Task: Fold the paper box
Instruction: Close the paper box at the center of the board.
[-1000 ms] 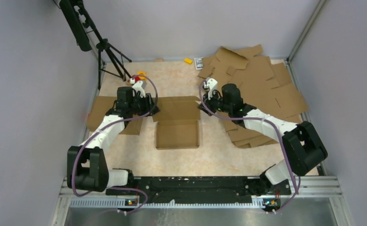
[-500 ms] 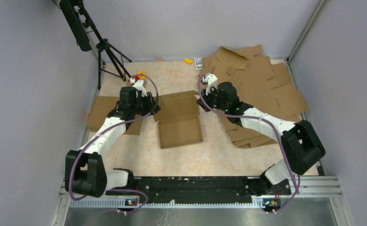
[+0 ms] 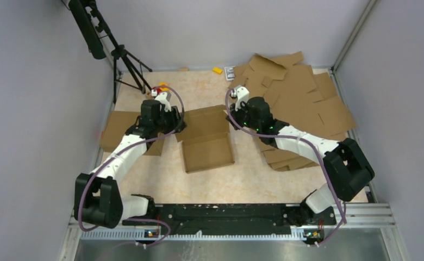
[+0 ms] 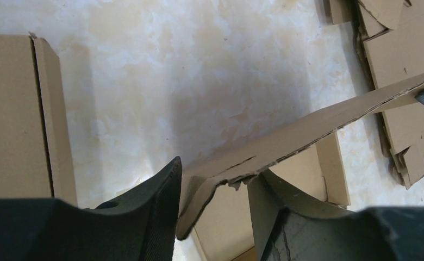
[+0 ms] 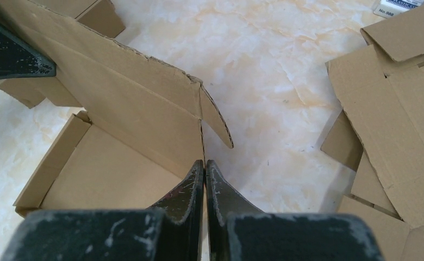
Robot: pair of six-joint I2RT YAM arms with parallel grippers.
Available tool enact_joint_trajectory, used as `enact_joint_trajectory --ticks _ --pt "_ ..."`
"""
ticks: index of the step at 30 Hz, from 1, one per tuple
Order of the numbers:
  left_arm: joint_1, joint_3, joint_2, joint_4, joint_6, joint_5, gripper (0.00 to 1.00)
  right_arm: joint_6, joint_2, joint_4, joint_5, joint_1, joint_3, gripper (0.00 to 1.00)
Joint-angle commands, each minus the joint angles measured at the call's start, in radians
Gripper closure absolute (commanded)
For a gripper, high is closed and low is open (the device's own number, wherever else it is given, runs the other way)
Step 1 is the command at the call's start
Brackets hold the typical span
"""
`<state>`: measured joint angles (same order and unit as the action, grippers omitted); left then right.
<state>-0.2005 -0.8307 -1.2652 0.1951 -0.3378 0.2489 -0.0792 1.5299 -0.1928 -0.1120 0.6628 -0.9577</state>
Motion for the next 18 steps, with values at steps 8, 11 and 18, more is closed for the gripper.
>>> enact_joint_trajectory --ticks 8,11,18 --pt "-0.002 -0.118 -0.004 0.206 0.068 -0.045 0.54 0.034 -0.007 -0.036 0.027 0.014 -0.043 1.0" --pt "-0.002 -0.157 -0.03 0.267 0.087 -0.048 0.55 0.037 -0.011 -0.037 0.027 0.014 -0.039 1.0" --pt "-0.002 -0.195 -0.069 0.308 0.078 -0.02 0.74 0.038 -0.017 -0.039 0.029 0.014 -0.036 1.0"
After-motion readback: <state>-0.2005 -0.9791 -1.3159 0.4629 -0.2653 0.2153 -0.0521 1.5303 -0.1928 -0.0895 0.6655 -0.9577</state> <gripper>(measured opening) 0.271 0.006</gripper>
